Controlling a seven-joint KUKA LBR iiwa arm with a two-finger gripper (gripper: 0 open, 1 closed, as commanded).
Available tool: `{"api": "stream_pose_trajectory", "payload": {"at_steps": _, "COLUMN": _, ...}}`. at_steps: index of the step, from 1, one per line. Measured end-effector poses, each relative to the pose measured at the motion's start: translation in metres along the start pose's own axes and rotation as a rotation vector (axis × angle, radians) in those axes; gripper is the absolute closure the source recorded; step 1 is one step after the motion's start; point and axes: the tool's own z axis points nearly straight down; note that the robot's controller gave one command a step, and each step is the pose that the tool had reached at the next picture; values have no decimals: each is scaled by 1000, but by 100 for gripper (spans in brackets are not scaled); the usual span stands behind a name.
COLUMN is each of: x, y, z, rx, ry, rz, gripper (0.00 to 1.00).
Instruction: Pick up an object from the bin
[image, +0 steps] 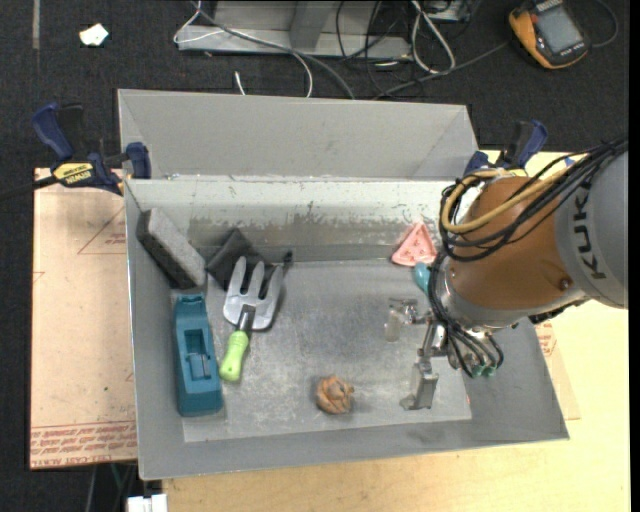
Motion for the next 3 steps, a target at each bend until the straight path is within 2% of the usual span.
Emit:
{"api": "stream_pose_trajectory", "payload": {"at_steps": 1, "x": -2, "y": 0, "z": -4, "rx": 0, "ry": -8, "rz": -1, "gripper": 0}}
{"api": "stream_pose_trajectory", "payload": {"at_steps": 2, "x": 9, "y": 53, "z": 30, "rx": 0, "ry": -9, "rz": -60, "gripper": 0}}
{"api": "stream_pose_trajectory", "payload": {"at_steps": 3, "x": 12, "y": 77, "z": 29, "rx": 0, "ry": -10, "rz": -24, "gripper": 0}}
